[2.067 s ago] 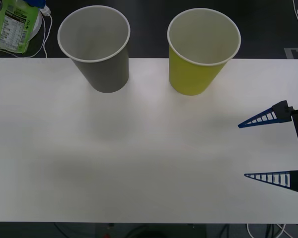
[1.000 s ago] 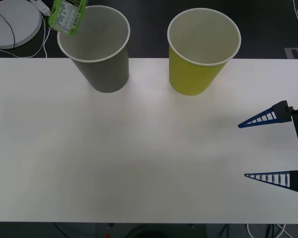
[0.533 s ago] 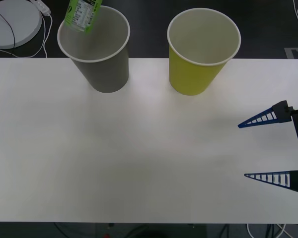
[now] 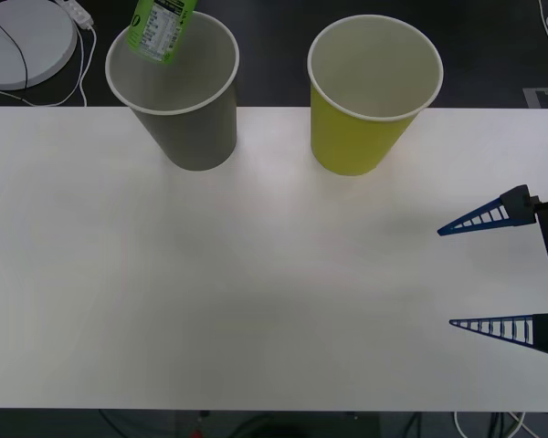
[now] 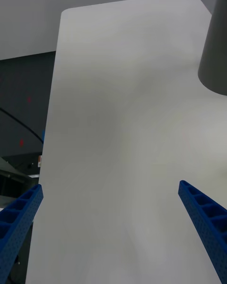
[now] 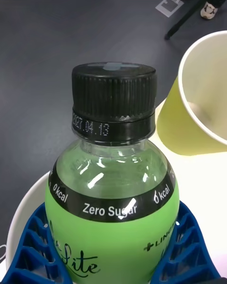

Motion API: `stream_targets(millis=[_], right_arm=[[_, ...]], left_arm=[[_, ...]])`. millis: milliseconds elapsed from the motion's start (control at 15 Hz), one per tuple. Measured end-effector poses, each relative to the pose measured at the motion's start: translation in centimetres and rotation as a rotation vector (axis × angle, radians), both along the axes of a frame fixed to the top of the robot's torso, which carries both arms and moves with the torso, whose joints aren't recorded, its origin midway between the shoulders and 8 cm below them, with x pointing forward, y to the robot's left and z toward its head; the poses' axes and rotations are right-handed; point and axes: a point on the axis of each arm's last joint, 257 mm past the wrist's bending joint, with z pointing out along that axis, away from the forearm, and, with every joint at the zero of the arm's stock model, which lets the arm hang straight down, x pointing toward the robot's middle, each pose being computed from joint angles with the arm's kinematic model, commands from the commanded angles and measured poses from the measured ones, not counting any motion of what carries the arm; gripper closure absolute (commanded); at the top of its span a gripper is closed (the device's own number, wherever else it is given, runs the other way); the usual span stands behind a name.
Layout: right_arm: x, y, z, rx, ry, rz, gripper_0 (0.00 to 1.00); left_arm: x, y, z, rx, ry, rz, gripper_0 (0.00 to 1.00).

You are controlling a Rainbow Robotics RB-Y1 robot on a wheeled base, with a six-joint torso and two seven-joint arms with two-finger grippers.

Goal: Put the can into the green bin and the plastic bottle into the gray bin

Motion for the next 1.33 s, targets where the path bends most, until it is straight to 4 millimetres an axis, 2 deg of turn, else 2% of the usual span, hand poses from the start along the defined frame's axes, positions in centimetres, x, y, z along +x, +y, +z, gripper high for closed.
stream_targets(millis=[67, 1333], right_arm=[[0.0, 0.0, 0.0, 0.0, 0.0, 0.0, 0.0], [0.0, 0.0, 0.0, 0.0, 0.0, 0.0, 0.0]], left_arm=[[0.0, 0.03, 0.0, 0.001, 0.0, 0.0, 0.0], [-0.23, 0.68, 0.02, 0.014, -0.001, -0.01, 0.0]])
